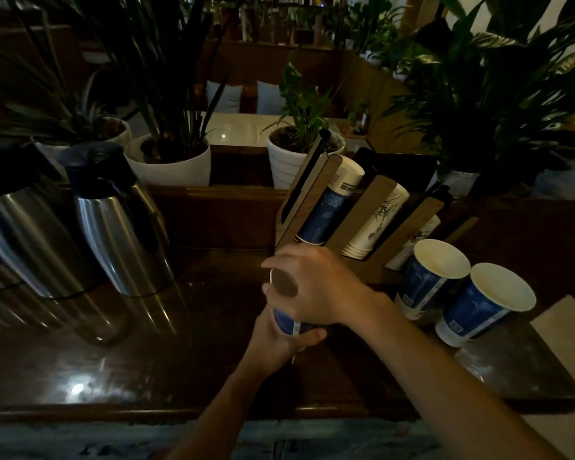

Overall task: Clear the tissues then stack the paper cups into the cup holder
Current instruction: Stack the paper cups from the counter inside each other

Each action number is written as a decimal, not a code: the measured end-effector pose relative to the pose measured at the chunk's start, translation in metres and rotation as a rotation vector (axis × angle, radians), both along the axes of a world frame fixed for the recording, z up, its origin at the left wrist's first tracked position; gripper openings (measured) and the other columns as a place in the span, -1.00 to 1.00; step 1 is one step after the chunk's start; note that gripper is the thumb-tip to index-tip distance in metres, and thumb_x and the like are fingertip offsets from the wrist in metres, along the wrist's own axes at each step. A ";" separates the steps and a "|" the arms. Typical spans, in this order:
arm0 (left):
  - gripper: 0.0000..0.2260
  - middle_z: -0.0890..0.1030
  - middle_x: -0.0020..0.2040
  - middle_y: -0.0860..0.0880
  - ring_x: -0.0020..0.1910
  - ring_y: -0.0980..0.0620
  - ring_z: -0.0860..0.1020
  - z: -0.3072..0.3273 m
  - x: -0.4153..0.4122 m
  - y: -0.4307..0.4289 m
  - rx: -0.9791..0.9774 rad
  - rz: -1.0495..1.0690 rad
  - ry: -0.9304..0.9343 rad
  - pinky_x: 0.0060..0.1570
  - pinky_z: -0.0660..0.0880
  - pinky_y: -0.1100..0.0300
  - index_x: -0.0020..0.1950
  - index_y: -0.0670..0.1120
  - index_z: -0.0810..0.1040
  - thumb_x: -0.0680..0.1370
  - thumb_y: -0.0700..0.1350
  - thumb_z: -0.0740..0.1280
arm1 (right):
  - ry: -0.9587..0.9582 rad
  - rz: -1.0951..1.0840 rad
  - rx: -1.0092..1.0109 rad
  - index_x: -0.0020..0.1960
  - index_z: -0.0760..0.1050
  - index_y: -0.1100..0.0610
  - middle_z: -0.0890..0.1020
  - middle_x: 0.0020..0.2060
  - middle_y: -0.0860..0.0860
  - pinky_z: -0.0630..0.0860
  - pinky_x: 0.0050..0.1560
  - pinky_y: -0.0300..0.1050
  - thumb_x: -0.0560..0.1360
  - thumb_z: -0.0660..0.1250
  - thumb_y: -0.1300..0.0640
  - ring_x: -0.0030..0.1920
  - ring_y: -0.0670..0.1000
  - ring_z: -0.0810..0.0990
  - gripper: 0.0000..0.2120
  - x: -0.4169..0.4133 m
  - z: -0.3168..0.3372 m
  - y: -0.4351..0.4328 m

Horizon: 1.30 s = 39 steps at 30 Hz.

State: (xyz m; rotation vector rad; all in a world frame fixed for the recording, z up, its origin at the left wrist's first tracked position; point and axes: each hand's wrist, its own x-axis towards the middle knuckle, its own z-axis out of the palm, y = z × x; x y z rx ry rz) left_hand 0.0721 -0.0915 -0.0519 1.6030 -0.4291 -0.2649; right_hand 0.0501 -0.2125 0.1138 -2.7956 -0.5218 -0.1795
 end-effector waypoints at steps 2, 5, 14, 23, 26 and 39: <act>-0.34 0.68 0.30 0.05 0.28 0.08 0.67 0.000 0.000 -0.001 -0.007 0.006 -0.013 0.20 0.66 0.12 0.39 0.06 0.52 0.36 -0.06 0.71 | -0.001 0.004 -0.004 0.32 0.56 0.03 0.61 0.19 -0.05 0.50 0.16 -0.05 0.54 0.23 -0.20 0.17 -0.04 0.55 -0.53 -0.001 -0.005 0.000; -0.40 0.69 0.29 0.07 0.25 0.11 0.68 0.003 -0.002 -0.001 -0.019 0.010 -0.016 0.14 0.64 0.28 0.35 0.12 0.55 0.38 -0.09 0.71 | -0.010 0.011 -0.021 0.32 0.55 0.00 0.59 0.17 -0.05 0.49 0.13 -0.02 0.55 0.21 -0.20 0.15 -0.03 0.53 -0.55 -0.001 -0.009 -0.001; -0.42 0.70 0.27 0.10 0.24 0.12 0.69 0.011 -0.006 0.000 -0.047 -0.002 0.010 0.13 0.62 0.32 0.31 0.23 0.57 0.39 -0.12 0.69 | 0.122 0.084 -0.162 0.29 0.54 -0.07 0.59 0.17 -0.06 0.27 0.39 0.09 0.53 0.09 -0.37 0.20 -0.04 0.52 -0.45 0.010 0.003 0.001; -0.28 0.70 0.29 0.04 0.28 0.07 0.68 -0.003 -0.004 -0.001 -0.010 0.055 0.039 0.27 0.63 0.15 0.43 -0.08 0.51 0.33 -0.12 0.73 | 0.138 0.126 -0.170 -0.14 0.64 -0.02 0.58 -0.22 -0.09 0.50 -0.10 0.02 0.58 0.01 -0.31 -0.19 -0.08 0.54 -0.46 0.034 -0.002 0.018; -0.27 0.70 0.29 0.06 0.27 0.09 0.68 -0.004 -0.004 -0.001 -0.011 0.048 0.051 0.25 0.63 0.20 0.42 -0.07 0.51 0.32 -0.12 0.73 | 0.130 0.120 -0.199 -0.25 0.62 -0.01 0.58 -0.29 -0.09 0.52 -0.15 0.07 0.54 -0.05 -0.27 -0.25 -0.06 0.54 -0.43 0.038 -0.008 0.019; -0.34 0.62 0.39 0.06 0.35 0.07 0.63 0.008 -0.006 -0.001 -0.072 -0.006 -0.035 0.26 0.63 0.10 0.48 0.02 0.47 0.44 -0.06 0.65 | 0.129 0.071 -0.176 0.52 0.26 -0.13 0.35 0.49 -0.03 0.10 0.51 0.15 0.59 -0.16 -0.30 0.52 0.02 0.23 -0.40 -0.003 -0.011 -0.003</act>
